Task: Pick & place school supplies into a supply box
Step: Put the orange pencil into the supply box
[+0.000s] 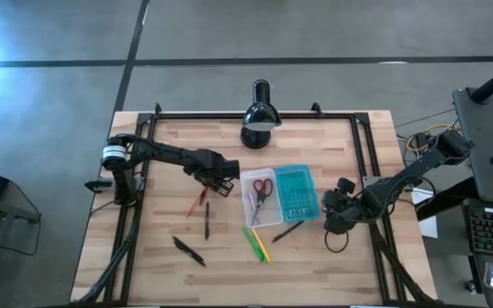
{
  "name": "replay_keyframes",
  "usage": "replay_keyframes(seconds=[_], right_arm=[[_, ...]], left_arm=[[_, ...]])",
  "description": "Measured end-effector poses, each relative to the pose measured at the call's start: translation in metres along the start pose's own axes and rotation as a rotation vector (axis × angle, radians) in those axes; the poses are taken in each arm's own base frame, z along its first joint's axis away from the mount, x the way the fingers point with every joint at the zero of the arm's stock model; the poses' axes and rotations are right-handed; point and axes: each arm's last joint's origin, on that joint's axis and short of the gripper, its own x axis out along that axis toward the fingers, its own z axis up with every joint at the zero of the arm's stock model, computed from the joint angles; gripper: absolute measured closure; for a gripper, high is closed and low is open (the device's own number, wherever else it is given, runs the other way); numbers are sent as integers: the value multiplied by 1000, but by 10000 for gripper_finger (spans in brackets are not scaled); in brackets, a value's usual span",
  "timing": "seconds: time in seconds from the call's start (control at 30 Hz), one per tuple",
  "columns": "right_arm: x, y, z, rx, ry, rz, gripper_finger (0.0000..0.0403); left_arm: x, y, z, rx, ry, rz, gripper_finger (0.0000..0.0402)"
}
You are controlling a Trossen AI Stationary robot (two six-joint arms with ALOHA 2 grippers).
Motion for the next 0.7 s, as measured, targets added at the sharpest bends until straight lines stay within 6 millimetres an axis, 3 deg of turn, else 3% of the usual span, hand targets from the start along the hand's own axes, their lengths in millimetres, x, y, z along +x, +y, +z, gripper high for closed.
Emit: replay_keyframes(seconds=[0.23, 0.53, 0.7], right_arm=[[0, 0, 0, -1, 0, 0, 211], [0, 0, 0, 0, -2, -2, 211], [0, 0, 0, -1, -3, -2, 211]], left_arm=[[0, 1, 0, 1, 0, 5, 305], [-1, 2, 0, 8, -4, 20, 389], [-9, 1, 3, 35, 2, 31, 394]])
